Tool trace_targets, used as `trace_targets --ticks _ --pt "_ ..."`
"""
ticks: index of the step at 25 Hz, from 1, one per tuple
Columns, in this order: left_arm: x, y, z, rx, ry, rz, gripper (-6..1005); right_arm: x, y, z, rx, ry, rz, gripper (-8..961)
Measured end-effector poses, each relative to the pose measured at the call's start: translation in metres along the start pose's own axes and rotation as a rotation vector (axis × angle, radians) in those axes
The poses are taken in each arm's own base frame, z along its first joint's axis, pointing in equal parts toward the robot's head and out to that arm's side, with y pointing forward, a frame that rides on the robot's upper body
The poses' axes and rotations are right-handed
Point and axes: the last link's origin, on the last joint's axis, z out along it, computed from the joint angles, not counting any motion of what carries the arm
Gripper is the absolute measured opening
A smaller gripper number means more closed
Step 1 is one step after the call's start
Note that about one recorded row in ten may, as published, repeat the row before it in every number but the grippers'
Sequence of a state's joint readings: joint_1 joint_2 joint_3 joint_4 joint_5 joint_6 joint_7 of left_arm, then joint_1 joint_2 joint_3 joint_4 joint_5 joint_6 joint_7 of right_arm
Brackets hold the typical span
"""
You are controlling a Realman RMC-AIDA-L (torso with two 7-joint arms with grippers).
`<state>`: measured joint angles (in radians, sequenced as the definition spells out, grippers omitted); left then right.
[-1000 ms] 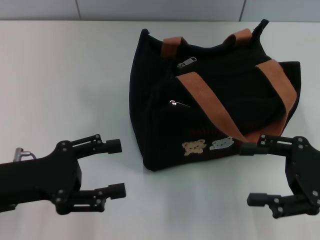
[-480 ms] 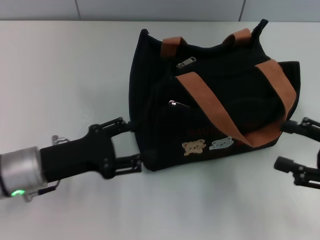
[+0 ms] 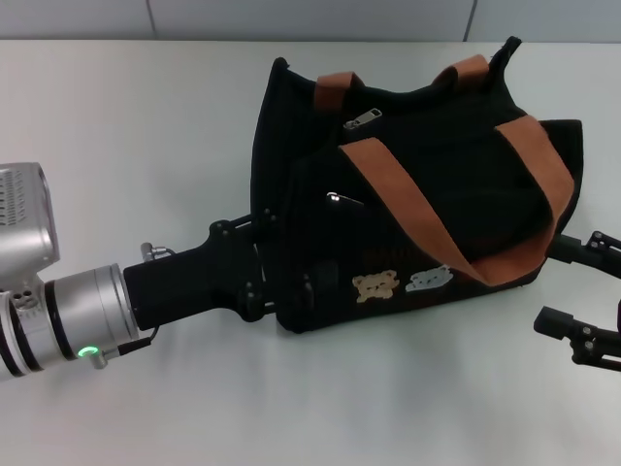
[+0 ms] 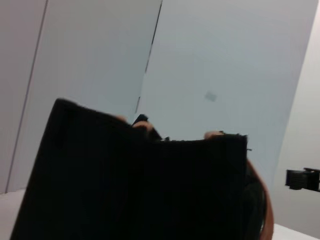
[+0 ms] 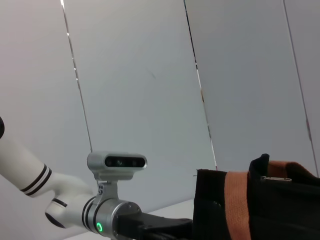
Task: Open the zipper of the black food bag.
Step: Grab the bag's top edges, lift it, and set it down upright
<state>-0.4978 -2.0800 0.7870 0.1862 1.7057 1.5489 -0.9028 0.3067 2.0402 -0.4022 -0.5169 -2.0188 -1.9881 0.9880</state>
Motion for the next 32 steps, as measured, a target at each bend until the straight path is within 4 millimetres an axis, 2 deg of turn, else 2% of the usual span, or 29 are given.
trace_targets --ticks 8,14,16,22,32 --pt "-0.0001 -0.0011 0.0006 0.019 0.014 0.012 737 -0.0001 -0.0001 0.0000 0.002 -0.002 0.004 820" --pt "-0.0016 -0.0015 -0.0008 0.043 0.026 0.034 516 -0.0001 -0.0001 0.0000 0.002 -0.003 0.006 820" --pt "-0.0028 -0.0003 -0.0006 0.047 0.032 0.047 280 -0.0002 -0.0002 0.0001 0.002 -0.003 0.005 820" --pt "-0.0035 0.0001 -0.0010 0.053 0.036 0.058 107 -0.0009 -0.0016 0.0015 0.001 -0.002 0.003 819" --pt "-0.0022 -0.0046 -0.0054 0.069 0.026 0.069 97 -0.0011 -0.0024 0.0019 0.003 -0.002 0.002 819"
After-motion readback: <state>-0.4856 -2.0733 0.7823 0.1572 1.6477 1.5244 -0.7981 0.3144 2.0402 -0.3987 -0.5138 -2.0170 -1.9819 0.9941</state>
